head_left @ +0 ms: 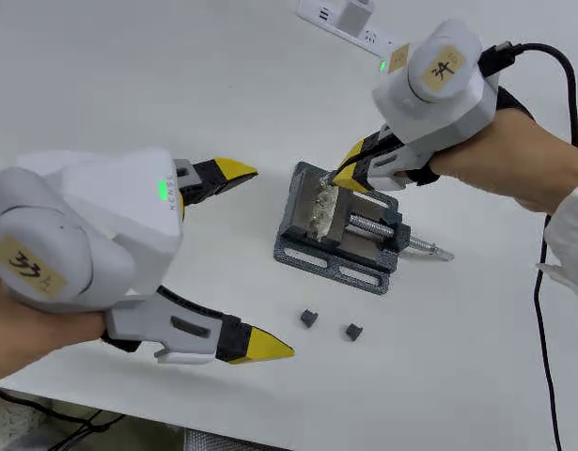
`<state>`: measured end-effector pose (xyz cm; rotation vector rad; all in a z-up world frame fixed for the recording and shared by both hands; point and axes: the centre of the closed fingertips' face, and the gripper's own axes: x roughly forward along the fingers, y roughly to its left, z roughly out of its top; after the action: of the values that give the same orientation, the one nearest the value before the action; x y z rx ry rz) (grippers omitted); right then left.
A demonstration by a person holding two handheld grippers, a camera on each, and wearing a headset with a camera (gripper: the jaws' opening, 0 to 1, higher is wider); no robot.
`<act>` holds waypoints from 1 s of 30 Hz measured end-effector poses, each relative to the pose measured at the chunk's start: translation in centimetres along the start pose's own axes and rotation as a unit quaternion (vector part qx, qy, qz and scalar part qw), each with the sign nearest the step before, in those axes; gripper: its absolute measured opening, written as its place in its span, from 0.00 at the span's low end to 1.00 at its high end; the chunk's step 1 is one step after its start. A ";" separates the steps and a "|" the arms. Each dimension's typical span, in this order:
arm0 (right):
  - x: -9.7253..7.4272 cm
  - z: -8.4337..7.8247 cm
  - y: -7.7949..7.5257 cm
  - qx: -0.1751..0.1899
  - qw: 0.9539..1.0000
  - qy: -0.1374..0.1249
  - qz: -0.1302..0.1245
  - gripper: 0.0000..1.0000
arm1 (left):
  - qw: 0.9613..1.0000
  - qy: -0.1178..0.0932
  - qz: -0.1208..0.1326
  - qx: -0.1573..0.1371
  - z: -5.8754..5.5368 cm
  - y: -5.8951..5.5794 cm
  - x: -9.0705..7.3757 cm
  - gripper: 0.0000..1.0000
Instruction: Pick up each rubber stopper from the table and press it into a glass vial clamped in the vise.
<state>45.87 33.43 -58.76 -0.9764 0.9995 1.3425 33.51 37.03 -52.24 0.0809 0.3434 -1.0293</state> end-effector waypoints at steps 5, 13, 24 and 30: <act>0.0 0.0 0.0 -0.002 1.000 0.002 0.000 0.01 | 1.000 0.000 0.001 -0.002 0.0 0.0 0.0 0.95; 0.3 0.0 -0.1 -0.010 1.000 0.004 0.000 0.01 | 1.000 -0.003 0.002 -0.002 0.1 0.2 0.0 0.94; 0.4 0.0 -0.1 -0.013 1.000 0.019 0.002 0.01 | 1.000 -0.007 0.002 -0.002 0.3 0.2 0.2 0.94; 0.7 0.0 -0.2 -0.016 0.999 0.028 0.002 0.00 | 1.000 -0.009 0.005 -0.001 0.3 0.3 0.0 0.94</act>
<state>46.02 33.67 -59.39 -1.0414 1.0257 1.3433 33.83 37.09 -51.96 0.0710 0.3279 -1.0198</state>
